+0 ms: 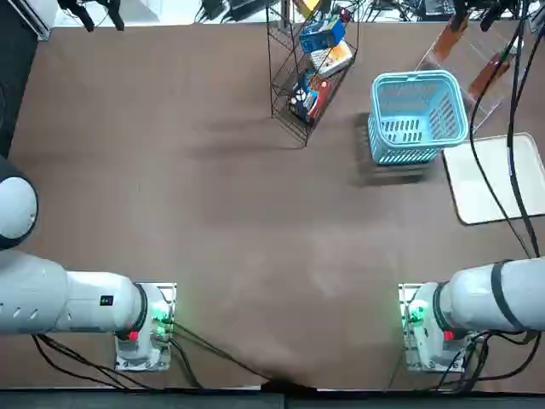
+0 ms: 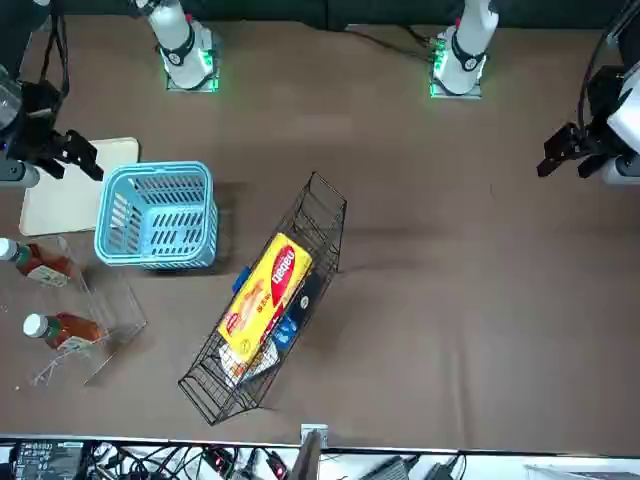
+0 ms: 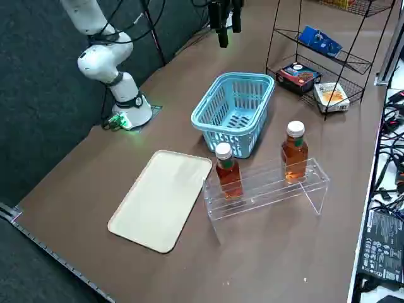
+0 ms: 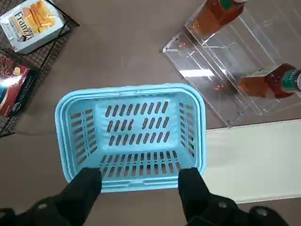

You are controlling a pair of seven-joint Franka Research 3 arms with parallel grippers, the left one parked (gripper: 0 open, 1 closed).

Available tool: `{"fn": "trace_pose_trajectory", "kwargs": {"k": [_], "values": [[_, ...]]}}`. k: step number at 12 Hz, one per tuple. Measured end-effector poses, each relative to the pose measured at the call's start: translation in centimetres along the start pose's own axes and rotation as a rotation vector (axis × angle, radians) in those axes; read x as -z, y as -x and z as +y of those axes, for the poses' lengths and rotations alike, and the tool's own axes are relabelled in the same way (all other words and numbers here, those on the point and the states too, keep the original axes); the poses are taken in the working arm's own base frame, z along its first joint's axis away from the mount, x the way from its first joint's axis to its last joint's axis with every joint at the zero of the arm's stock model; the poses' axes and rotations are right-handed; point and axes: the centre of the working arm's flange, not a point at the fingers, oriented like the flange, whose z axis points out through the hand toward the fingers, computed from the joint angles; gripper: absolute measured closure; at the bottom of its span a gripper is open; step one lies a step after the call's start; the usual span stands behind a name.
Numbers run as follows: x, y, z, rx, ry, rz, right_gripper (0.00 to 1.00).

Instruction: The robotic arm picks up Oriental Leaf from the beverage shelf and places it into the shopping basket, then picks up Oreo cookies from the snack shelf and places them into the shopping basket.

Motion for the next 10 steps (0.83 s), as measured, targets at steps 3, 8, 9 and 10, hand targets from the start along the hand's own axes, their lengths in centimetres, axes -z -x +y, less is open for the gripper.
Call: {"fn": "trace_pose_trajectory", "kwargs": {"k": [3,8,9,10], "values": [[0.00,0.00,0.00,0.000,0.000,0.000,0.00],[0.00,0.00,-0.01,0.001,0.000,0.000,0.00],[0.00,0.00,-0.01,0.001,0.000,0.000,0.00],[0.00,0.00,-0.01,0.001,0.000,0.000,0.00]]}}
